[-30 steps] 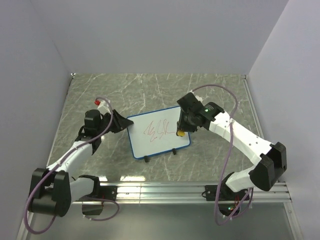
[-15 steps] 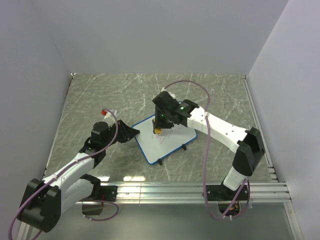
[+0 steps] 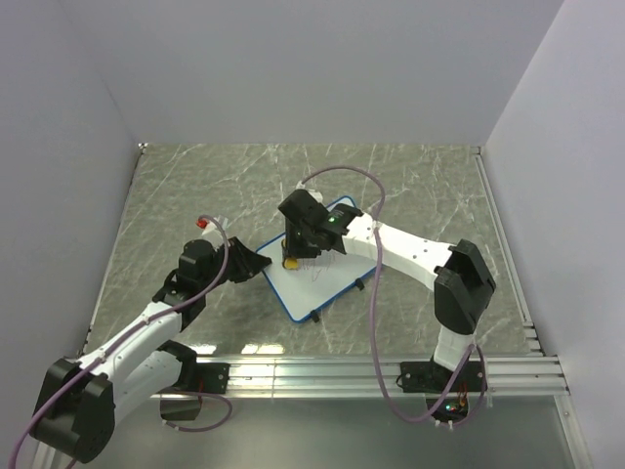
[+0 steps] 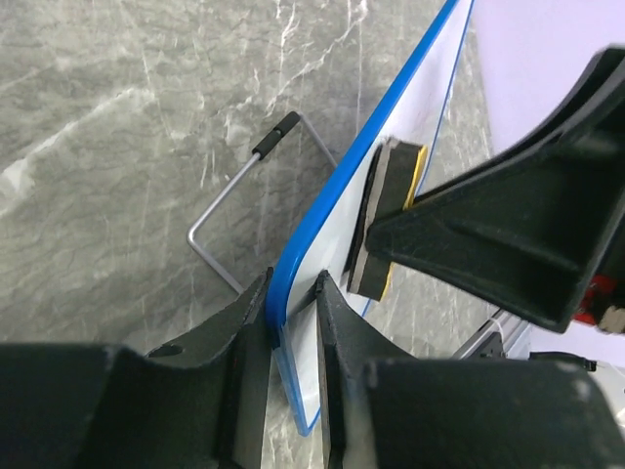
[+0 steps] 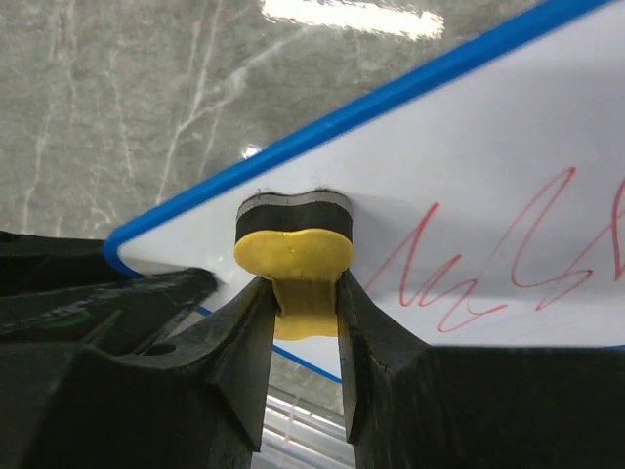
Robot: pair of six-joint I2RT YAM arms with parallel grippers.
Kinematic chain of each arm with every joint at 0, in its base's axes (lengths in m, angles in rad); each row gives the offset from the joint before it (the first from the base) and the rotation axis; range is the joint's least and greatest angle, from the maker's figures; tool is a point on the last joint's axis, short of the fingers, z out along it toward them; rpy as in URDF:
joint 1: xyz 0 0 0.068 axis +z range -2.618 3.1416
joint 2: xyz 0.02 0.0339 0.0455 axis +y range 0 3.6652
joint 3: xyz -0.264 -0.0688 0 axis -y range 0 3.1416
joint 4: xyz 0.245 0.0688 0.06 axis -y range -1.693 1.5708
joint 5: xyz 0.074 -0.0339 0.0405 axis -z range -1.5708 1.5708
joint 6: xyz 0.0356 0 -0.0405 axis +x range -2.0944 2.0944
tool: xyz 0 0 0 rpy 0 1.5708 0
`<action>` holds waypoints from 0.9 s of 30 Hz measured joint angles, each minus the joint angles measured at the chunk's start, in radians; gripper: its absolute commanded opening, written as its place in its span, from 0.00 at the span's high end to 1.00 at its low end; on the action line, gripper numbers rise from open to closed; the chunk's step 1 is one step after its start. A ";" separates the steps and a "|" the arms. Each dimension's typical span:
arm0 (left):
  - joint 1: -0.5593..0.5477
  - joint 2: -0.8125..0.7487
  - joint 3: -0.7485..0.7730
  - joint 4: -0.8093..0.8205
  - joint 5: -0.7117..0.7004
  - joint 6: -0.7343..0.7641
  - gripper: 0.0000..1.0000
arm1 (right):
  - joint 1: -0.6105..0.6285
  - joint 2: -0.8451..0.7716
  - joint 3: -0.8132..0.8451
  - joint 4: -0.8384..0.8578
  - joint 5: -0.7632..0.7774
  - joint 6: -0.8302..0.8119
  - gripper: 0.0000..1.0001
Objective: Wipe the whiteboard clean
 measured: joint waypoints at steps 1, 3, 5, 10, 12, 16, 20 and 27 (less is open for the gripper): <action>0.000 0.002 0.007 -0.011 0.000 0.001 1.00 | 0.001 -0.011 -0.023 0.013 0.004 0.005 1.00; -0.002 0.004 0.024 -0.042 -0.002 0.004 1.00 | 0.002 -0.040 -0.077 0.042 0.013 0.016 1.00; -0.005 0.010 0.043 -0.072 -0.003 0.009 1.00 | 0.003 -0.076 -0.149 0.061 0.032 0.032 1.00; -0.010 0.022 0.085 -0.135 -0.006 0.032 1.00 | 0.004 -0.172 -0.368 0.090 0.087 0.085 1.00; -0.014 0.021 0.092 -0.151 -0.008 0.039 1.00 | 0.004 -0.196 -0.447 0.087 0.100 0.109 1.00; -0.018 0.021 0.102 -0.164 -0.007 0.050 1.00 | 0.004 -0.201 -0.532 0.051 0.114 0.146 1.00; -0.023 0.028 0.113 -0.177 -0.008 0.057 1.00 | 0.005 -0.198 -0.534 0.025 0.123 0.170 1.00; -0.031 0.034 0.117 -0.184 -0.011 0.058 1.00 | 0.003 -0.223 -0.462 0.018 0.157 0.176 1.00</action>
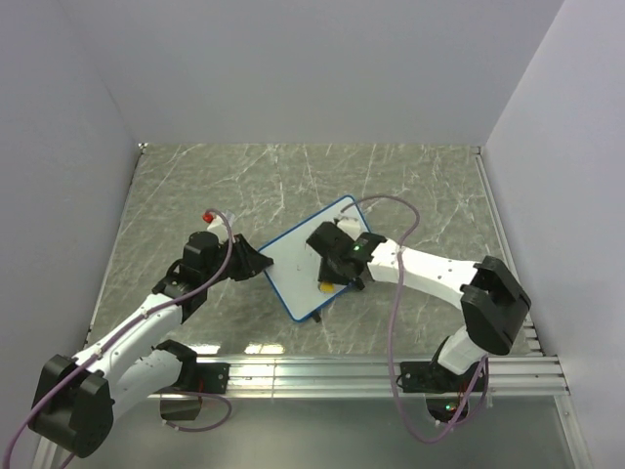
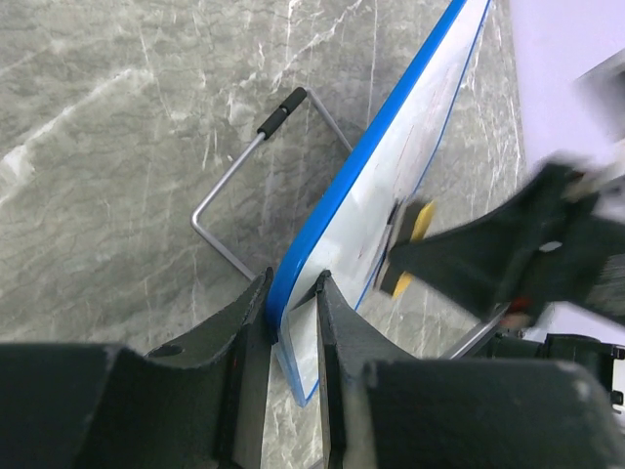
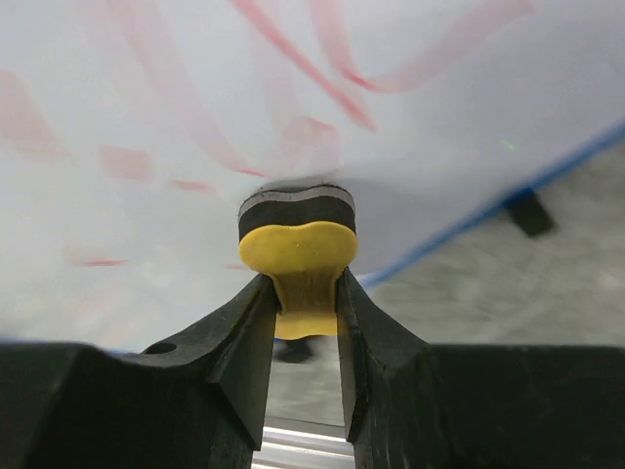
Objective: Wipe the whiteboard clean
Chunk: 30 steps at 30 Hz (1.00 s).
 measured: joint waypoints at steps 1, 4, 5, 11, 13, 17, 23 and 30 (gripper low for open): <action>-0.002 0.000 0.000 -0.001 0.000 0.000 1.00 | 0.000 -0.006 0.025 0.014 0.002 0.000 1.00; -0.008 0.000 0.001 -0.002 -0.006 0.000 1.00 | -0.001 -0.013 0.136 0.050 0.001 -0.001 1.00; -0.009 0.000 0.001 -0.002 -0.007 0.000 1.00 | -0.001 -0.012 0.175 0.067 0.001 -0.004 1.00; -0.016 0.001 0.002 -0.003 -0.011 0.000 1.00 | -0.001 0.090 0.434 0.086 0.017 -0.013 1.00; -0.019 0.001 0.007 -0.012 -0.013 0.000 1.00 | -0.001 0.118 0.444 0.091 0.025 -0.010 1.00; -0.029 0.000 0.012 -0.024 -0.019 0.000 1.00 | -0.001 0.134 0.391 0.072 0.044 0.008 1.00; -0.042 0.001 0.016 -0.032 -0.036 0.000 1.00 | -0.001 0.093 0.278 0.065 0.087 0.047 1.00; -0.047 0.006 0.019 -0.039 -0.048 -0.001 1.00 | -0.002 0.001 0.060 0.144 0.109 0.094 1.00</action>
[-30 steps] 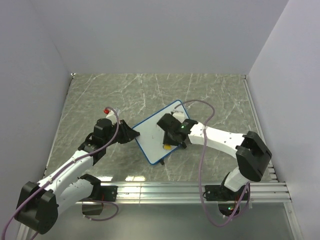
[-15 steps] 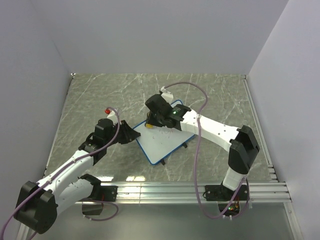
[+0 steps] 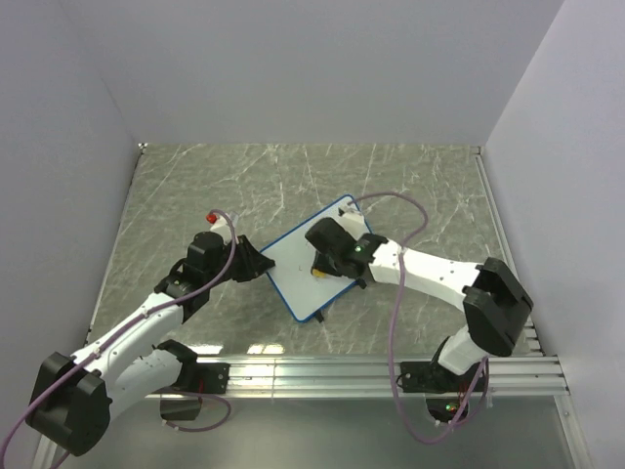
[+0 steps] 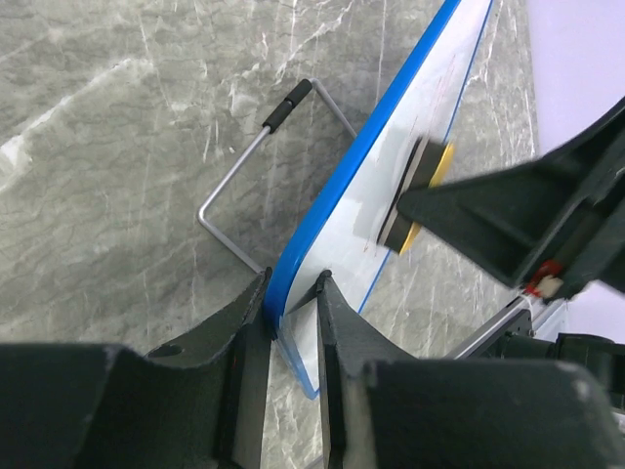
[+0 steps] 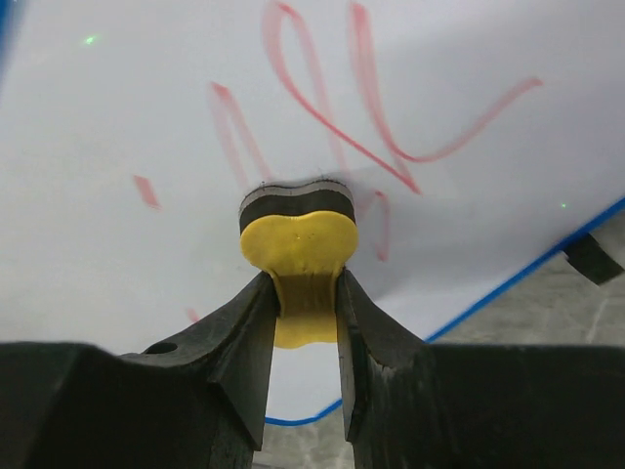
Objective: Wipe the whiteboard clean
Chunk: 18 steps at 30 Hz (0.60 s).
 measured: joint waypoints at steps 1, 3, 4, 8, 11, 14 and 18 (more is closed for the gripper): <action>-0.003 -0.001 0.001 -0.001 -0.002 0.000 1.00 | 0.000 -0.016 -0.033 0.011 -0.001 0.007 1.00; -0.006 0.000 0.002 -0.002 -0.005 0.000 1.00 | 0.000 -0.053 -0.114 0.026 -0.003 0.019 1.00; -0.008 0.001 0.003 -0.003 -0.008 0.000 1.00 | 0.000 -0.069 -0.153 0.029 -0.005 0.026 1.00; -0.014 0.013 0.012 -0.008 -0.011 0.001 1.00 | -0.002 -0.106 -0.242 0.014 -0.006 0.041 1.00; -0.021 0.019 0.016 -0.005 -0.010 0.001 1.00 | -0.004 -0.120 -0.255 -0.014 -0.002 0.040 1.00; -0.026 0.021 0.018 -0.003 -0.010 0.001 1.00 | -0.006 -0.152 -0.231 -0.043 0.002 0.032 1.00; -0.028 0.022 0.019 -0.003 -0.010 0.001 1.00 | -0.006 -0.181 -0.108 -0.057 0.003 0.012 1.00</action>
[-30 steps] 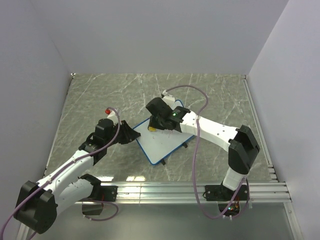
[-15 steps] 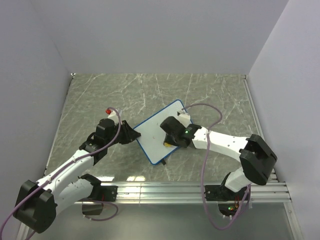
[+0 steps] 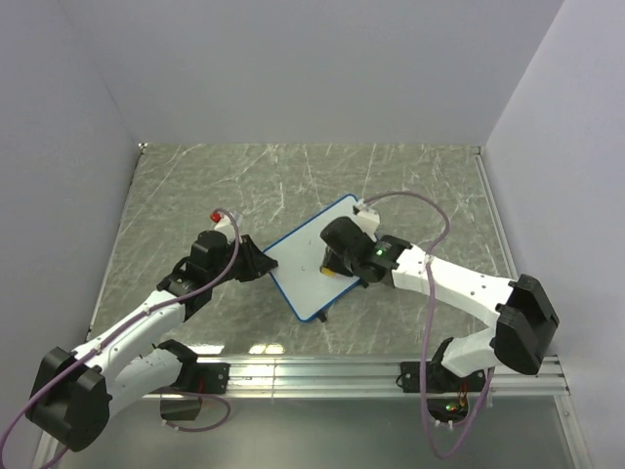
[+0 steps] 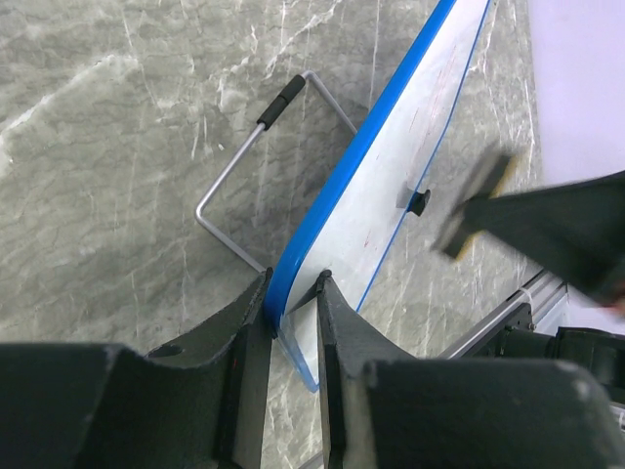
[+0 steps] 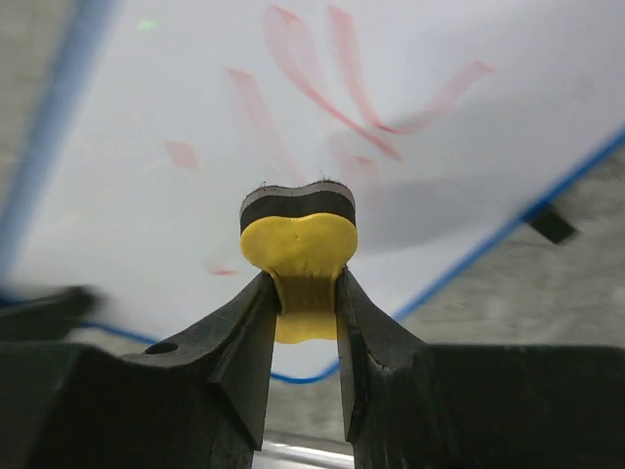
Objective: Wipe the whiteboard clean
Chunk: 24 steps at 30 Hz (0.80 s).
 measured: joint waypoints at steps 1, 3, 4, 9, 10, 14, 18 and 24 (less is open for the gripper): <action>0.000 0.002 0.000 0.000 0.000 0.000 1.00 | 0.000 0.001 0.043 0.004 -0.001 -0.003 1.00; 0.000 0.005 0.001 0.001 0.000 0.000 1.00 | 0.001 0.009 0.108 0.024 -0.008 -0.006 1.00; 0.000 0.006 0.002 0.000 0.000 0.000 1.00 | 0.003 0.017 0.131 0.027 -0.010 -0.007 1.00; -0.002 0.024 0.009 0.004 0.002 0.000 1.00 | 0.036 0.132 0.213 0.060 -0.025 -0.009 1.00; -0.002 0.026 0.009 0.005 0.002 0.000 1.00 | 0.050 0.164 0.216 0.062 -0.031 -0.008 1.00; -0.001 0.032 0.011 0.000 -0.006 0.001 1.00 | 0.104 0.243 0.216 0.061 -0.044 -0.006 1.00; -0.001 0.036 0.017 -0.007 -0.007 0.002 1.00 | 0.125 0.261 0.233 0.048 -0.042 -0.006 1.00; -0.007 0.038 0.023 -0.017 -0.016 0.002 1.00 | 0.119 0.230 0.168 0.107 -0.042 0.015 1.00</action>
